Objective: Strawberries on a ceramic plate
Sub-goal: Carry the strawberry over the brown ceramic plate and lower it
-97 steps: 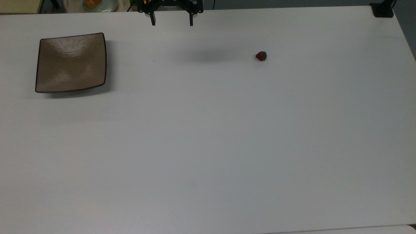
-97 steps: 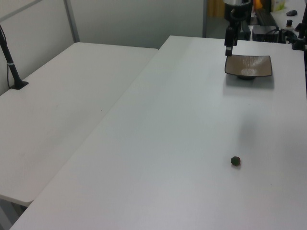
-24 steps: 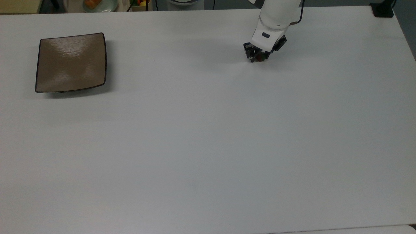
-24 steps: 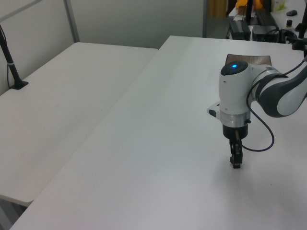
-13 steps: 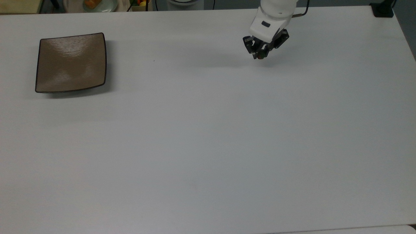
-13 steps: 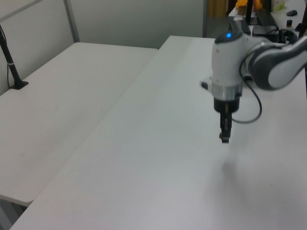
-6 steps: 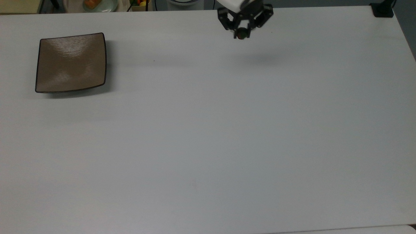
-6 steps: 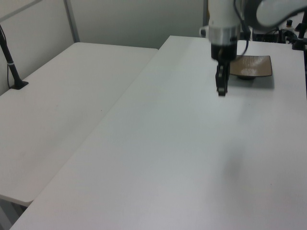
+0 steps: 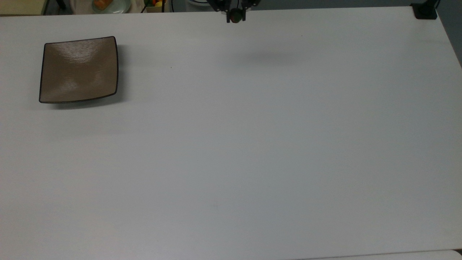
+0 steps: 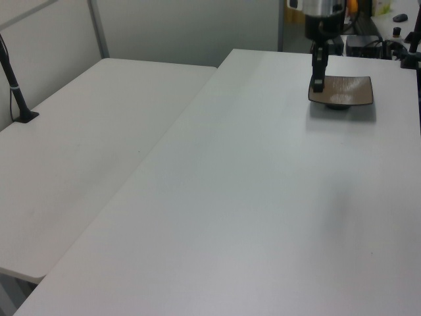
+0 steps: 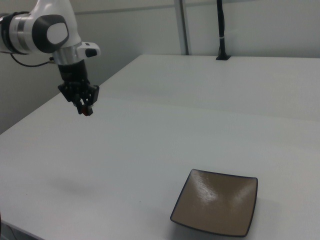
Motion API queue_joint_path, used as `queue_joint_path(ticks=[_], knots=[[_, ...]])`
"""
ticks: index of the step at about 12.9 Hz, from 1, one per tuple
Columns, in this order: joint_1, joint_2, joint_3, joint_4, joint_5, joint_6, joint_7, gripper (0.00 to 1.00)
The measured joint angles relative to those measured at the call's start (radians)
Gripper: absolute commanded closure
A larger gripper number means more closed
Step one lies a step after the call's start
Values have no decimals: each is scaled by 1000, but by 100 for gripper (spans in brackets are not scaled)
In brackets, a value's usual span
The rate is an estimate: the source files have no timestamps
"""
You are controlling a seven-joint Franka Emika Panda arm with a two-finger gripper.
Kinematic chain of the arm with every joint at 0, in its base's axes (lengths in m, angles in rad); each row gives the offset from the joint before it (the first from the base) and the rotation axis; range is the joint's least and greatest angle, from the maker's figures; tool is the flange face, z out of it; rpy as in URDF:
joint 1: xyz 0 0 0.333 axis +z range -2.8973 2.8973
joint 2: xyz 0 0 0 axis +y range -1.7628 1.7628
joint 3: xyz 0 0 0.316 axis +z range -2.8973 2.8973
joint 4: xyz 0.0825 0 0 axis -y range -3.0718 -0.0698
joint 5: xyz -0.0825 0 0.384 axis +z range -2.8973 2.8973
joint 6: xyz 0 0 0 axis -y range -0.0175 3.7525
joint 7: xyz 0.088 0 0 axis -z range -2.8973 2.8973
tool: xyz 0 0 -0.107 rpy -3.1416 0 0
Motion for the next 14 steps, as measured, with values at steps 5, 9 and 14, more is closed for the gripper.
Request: queue_joint_path(ticks=[5, 9, 14], knots=[[-116, -5, -64, -2, -1, -2, -261, 92], [-212, 2, -159, -4, -1, -2, -505, 91], [-334, 65, -230, -5, -7, 86, -717, 91]])
